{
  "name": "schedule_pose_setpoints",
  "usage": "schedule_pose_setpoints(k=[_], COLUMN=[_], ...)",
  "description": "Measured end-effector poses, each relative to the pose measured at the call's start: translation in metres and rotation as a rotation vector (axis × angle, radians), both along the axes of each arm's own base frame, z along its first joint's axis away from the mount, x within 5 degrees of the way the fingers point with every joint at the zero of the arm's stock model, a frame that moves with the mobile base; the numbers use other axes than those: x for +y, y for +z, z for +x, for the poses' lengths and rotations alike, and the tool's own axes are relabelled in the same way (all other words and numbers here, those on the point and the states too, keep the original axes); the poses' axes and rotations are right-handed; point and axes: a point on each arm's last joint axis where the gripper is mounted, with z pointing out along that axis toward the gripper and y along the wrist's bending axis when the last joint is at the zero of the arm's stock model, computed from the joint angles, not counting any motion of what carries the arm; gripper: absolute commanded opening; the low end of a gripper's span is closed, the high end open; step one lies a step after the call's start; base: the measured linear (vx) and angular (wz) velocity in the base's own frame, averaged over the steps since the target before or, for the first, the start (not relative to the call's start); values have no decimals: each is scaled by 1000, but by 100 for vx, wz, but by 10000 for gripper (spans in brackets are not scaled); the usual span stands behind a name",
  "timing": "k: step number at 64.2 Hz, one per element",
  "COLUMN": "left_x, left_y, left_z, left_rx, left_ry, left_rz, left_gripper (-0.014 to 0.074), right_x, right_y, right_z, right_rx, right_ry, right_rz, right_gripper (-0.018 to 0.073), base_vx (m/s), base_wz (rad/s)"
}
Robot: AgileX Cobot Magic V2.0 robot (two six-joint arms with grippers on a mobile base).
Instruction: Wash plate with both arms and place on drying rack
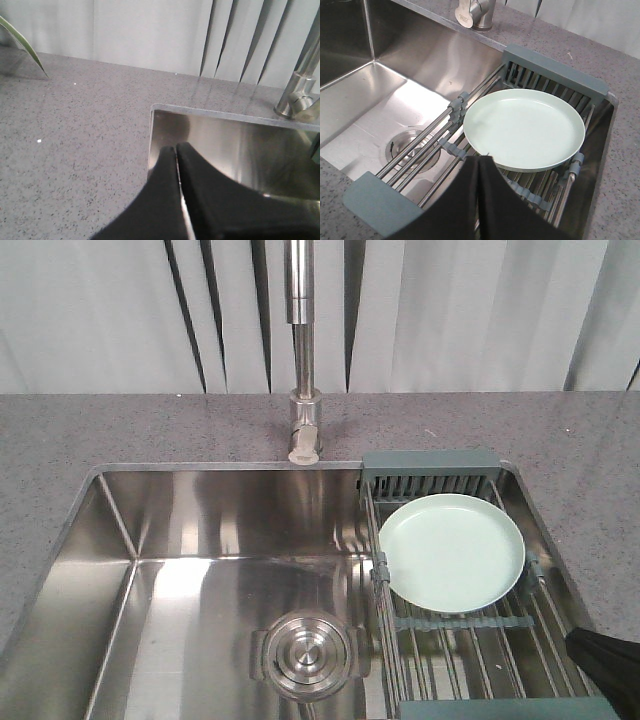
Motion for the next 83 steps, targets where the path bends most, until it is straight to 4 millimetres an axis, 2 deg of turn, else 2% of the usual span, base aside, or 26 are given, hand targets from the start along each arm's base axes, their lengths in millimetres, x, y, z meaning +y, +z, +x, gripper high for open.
schedule_pose_setpoints(k=[24,40,54,66,72,83], left_x=[2,4,6,6,7,6], left_y=[42,66,72,76,75,76], left_z=[24,29,29,32,44,84], left_rx=[13,-172,-245,-285,-246,-56], left_ry=[-2,21,41,48,57,28], left_rz=[-44,-157,-179,-332,-402,-486], left_gripper=[-6,-6,-6,-6,-6,-6], right_x=[0,0,0,0,0,0], right_y=[0,0,0,0,0,0], right_z=[0,0,0,0,0,0], right_rx=[0,0,0,0,0,0], right_ry=[0,0,0,0,0,0], right_rz=[0,0,0,0,0,0], right_gripper=[-7,-7,-7,-7,-7,-7], base_vx=[0,0,0,0,0,0], base_wz=[0,0,0,0,0,0])
